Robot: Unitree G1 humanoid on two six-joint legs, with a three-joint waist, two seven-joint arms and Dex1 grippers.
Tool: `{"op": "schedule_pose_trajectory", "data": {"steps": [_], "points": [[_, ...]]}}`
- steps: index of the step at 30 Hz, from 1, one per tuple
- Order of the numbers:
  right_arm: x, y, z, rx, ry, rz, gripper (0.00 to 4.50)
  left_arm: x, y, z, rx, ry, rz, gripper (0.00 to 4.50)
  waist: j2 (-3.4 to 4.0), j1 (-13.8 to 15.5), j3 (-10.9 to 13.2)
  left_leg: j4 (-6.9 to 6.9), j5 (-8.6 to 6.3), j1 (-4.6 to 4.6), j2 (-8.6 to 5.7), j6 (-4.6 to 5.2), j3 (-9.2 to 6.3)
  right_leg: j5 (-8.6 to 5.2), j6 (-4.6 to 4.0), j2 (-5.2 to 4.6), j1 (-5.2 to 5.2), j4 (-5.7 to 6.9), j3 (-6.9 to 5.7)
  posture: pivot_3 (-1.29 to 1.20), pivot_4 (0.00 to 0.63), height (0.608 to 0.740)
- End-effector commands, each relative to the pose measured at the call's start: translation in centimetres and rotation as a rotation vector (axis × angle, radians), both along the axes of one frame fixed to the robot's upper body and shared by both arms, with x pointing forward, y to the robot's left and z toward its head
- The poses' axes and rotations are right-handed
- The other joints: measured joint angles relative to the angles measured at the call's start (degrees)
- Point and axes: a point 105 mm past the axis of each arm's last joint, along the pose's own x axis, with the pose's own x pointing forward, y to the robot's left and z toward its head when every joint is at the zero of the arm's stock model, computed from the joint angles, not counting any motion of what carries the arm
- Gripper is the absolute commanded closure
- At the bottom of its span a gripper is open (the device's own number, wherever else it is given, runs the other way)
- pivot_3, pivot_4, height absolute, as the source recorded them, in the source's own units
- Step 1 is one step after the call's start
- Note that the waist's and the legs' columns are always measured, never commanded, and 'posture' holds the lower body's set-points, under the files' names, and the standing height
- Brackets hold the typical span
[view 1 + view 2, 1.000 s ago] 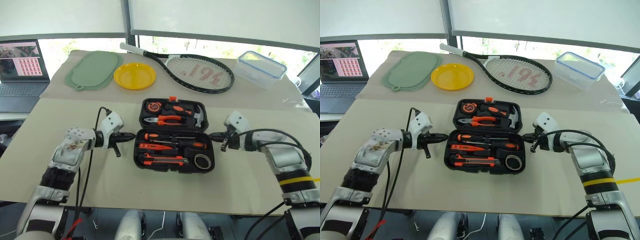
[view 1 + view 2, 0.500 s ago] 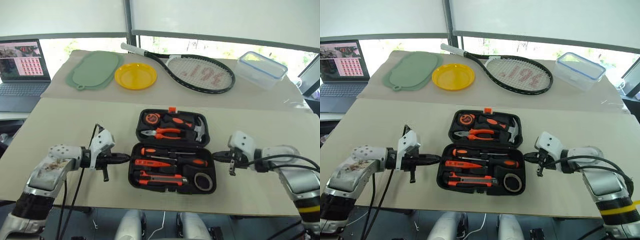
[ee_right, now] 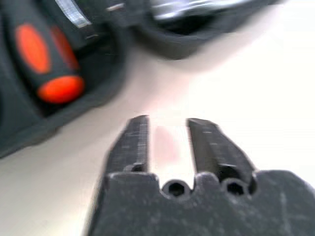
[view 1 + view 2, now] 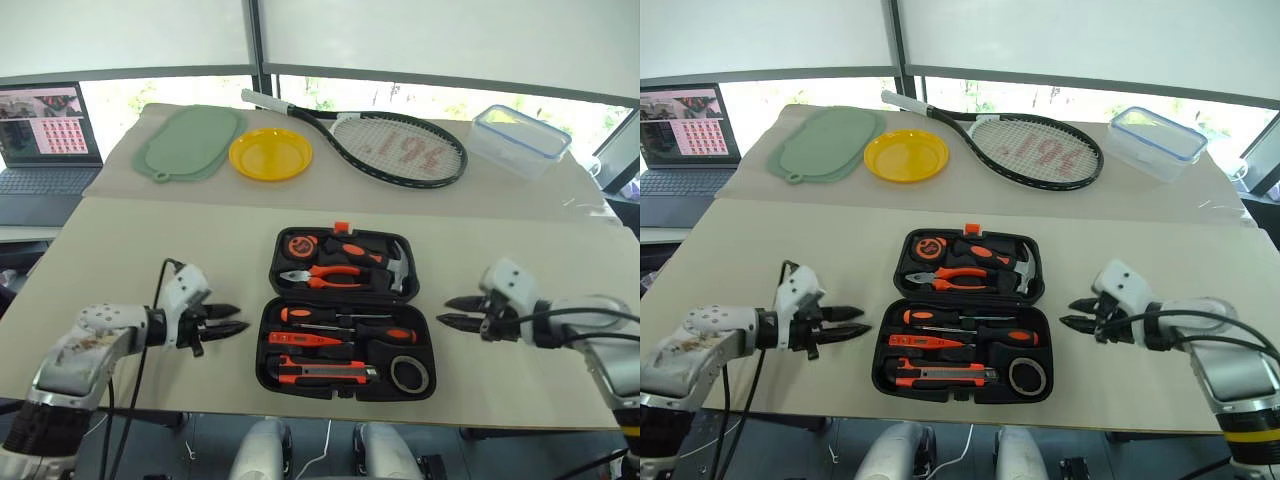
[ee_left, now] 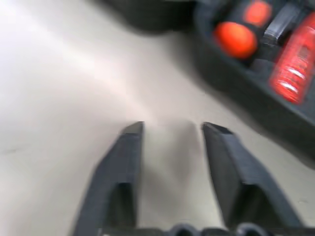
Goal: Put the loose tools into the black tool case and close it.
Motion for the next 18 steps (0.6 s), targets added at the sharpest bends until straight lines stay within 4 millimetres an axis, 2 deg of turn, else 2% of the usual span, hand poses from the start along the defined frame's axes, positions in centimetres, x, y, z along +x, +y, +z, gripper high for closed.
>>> {"op": "schedule_pose_trajectory", "data": {"steps": [1, 6, 15, 18], "points": [[2.7, -0.5, 3.0, 0.15, -0.011, -0.14, 1.36, 3.2, -0.2, 3.0, -0.196, 0.097, 0.172, 1.58, -0.07, 0.0, 0.0, 0.02, 0.11, -0.06, -0.04, 0.0, -0.03, 0.05, 0.02, 0.02, -0.05, 0.02, -0.02, 0.0, 0.15, 0.738], [3.7, 1.6, 2.9, 0.26, 0.105, -0.15, 1.36, 4.7, -3.1, 3.9, -0.295, 0.213, 0.178, 1.58, -0.08, -0.1, 0.0, -0.03, 0.13, -0.1, -0.13, 0.02, -0.04, 0.16, 0.08, 0.02, -0.02, -0.08, 0.0, 0.0, 0.15, 0.738], [4.6, 3.6, 1.4, 0.259, 0.184, -0.139, 1.36, 4.9, -5.4, 2.7, -0.253, 0.27, 0.131, 1.58, -0.07, -0.5, 0.0, -0.03, 0.14, -0.41, -0.13, 0.0, -0.05, 0.15, 0.09, -0.01, -0.28, -0.12, 0.0, 0.0, 0.15, 0.738], [4.6, 3.7, 1.1, 0.256, 0.187, -0.14, 2.11, 4.7, -5.8, 2.6, -0.254, 0.271, 0.113, 1.58, -0.07, -0.5, 0.0, -0.03, 0.14, -0.4, -0.13, 0.0, -0.06, 0.15, 0.09, -0.03, -0.27, -0.12, -0.01, 0.0, 0.15, 0.738]]}}
